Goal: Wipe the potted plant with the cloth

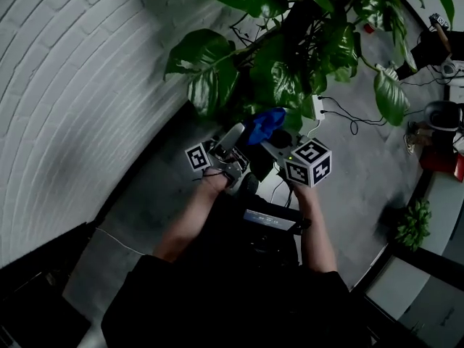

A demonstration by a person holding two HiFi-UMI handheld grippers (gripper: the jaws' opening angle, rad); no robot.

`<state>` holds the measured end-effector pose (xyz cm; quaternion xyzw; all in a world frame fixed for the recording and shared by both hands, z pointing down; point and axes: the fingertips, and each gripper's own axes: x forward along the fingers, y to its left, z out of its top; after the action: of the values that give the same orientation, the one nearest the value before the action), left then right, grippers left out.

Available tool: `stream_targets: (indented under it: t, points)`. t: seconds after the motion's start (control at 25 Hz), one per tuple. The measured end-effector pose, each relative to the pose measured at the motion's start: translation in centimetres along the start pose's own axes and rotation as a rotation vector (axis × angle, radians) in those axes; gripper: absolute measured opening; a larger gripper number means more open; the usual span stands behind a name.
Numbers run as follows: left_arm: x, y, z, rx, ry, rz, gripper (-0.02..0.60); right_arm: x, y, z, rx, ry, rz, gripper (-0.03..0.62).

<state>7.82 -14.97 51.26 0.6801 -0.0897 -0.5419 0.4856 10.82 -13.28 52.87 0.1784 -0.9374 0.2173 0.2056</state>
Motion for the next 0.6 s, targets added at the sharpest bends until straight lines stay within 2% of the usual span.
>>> stream_targets:
  t: [0.2,0.4,0.52,0.6]
  points:
    - [-0.2,0.3,-0.2,0.002,0.025,0.026,0.33,-0.3,2.2,-2.8,-0.016,0.056,0.007,0.107]
    - [-0.8,0.8,0.2,-0.004,0.024,0.036,0.33,-1.0,4.3,-6.0,0.016,0.1,0.045,0.107]
    - [-1.2,1.0,-0.1,-0.007,0.036,0.044,0.33,-2.8,5.3,-6.6,0.08,0.052,0.08,0.107]
    - [-1.9,1.3,-0.8,-0.004,0.043,0.062,0.33,-5.3,5.3,-5.6,0.124,-0.039,0.101,0.107]
